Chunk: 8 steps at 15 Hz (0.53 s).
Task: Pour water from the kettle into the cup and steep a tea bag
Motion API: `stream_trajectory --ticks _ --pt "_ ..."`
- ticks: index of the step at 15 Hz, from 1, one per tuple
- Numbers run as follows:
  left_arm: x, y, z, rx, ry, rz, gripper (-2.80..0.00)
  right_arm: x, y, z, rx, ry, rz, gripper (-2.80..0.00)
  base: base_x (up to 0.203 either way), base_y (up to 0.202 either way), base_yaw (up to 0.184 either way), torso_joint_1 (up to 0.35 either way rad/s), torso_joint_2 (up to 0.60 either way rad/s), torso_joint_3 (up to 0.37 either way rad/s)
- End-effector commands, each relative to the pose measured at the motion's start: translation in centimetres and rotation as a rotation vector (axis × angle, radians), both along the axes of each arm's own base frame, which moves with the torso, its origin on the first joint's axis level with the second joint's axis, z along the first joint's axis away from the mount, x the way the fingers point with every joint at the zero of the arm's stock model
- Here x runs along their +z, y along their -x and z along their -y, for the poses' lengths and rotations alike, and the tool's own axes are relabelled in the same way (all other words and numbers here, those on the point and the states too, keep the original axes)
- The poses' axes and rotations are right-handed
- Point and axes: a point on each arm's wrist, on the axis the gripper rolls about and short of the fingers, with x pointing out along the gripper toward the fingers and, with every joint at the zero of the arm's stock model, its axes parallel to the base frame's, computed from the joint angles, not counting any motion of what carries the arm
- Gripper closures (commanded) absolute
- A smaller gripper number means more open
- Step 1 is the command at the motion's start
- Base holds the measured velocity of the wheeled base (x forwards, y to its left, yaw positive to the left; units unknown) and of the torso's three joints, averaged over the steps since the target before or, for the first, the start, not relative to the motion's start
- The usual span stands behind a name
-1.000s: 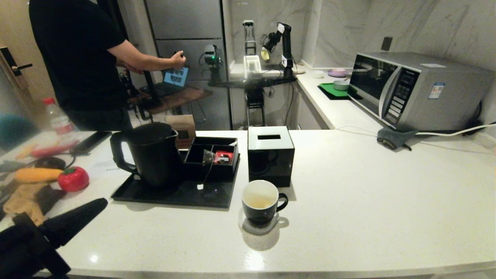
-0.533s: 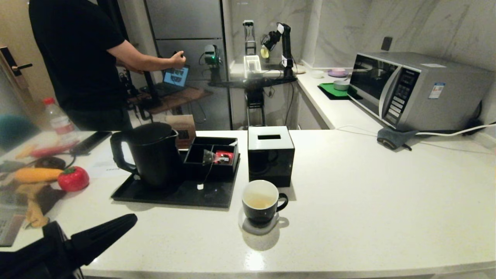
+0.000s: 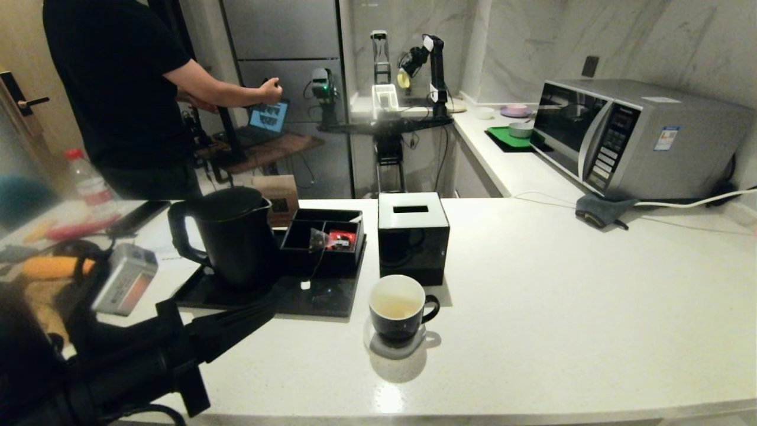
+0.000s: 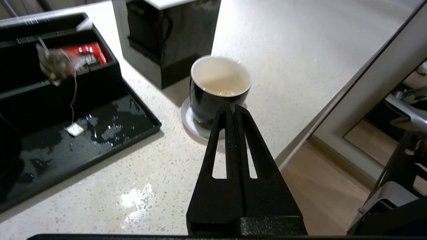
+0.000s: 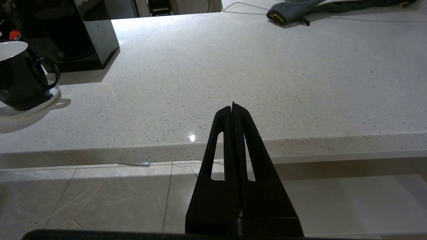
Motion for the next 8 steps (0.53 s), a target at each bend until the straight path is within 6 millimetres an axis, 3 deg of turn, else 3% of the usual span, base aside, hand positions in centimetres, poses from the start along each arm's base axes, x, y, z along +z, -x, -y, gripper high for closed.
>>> stream_trajectory --ticks 1,8 --pt "-0.8 -1.3 0.5 0.002 -0.017 -0.052 0.00 0.0 0.0 0.0 0.001 0.000 -0.001 0.00 0.000 0.000 0.000 0.000 0.00 0.000" --pt "0.8 -3.8 0.8 0.059 -0.042 -0.096 0.00 0.0 0.0 0.0 -0.001 0.000 0.000 0.00 0.000 0.000 0.000 0.000 0.00 0.000"
